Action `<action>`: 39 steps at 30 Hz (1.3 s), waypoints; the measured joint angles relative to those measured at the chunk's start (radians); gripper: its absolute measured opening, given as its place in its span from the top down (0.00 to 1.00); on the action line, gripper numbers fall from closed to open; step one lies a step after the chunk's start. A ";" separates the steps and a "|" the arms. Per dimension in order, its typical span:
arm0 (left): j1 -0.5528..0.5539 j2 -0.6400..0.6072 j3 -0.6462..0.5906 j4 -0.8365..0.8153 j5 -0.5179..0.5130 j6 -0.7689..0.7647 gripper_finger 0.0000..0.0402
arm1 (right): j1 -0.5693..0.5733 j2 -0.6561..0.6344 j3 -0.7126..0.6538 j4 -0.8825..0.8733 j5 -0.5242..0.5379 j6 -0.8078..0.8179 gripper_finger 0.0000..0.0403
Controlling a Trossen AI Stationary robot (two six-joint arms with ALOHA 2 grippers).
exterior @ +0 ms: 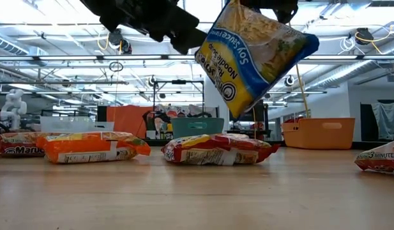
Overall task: Sort Maruchan noodles
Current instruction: Put the right blue noodle pack into the orange bin
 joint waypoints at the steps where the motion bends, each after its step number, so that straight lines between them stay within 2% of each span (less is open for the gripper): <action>1: 0.000 0.005 0.000 -0.004 0.021 0.000 0.30 | 0.000 0.000 0.000 0.001 0.000 0.006 1.00; 4: -0.001 0.013 0.000 0.008 0.078 0.000 0.30 | 0.000 0.000 0.000 0.000 0.000 0.006 1.00; 16: -0.008 0.077 0.001 0.098 0.124 0.003 0.30 | -0.002 0.000 0.000 0.008 0.000 0.010 1.00; 22: -0.008 0.104 0.008 0.138 0.201 -0.019 0.30 | -0.002 0.000 0.000 0.010 0.003 0.012 1.00; 28: -0.017 0.103 0.008 0.175 0.201 -0.020 0.31 | -0.002 0.000 0.000 0.015 0.005 0.009 1.00; 31: -0.029 0.103 0.008 0.185 0.201 -0.019 0.37 | -0.002 0.000 0.000 0.015 0.005 0.006 1.00; 39: -0.039 0.103 0.008 0.188 0.201 -0.027 0.61 | -0.002 0.000 0.000 0.016 0.007 -0.017 1.00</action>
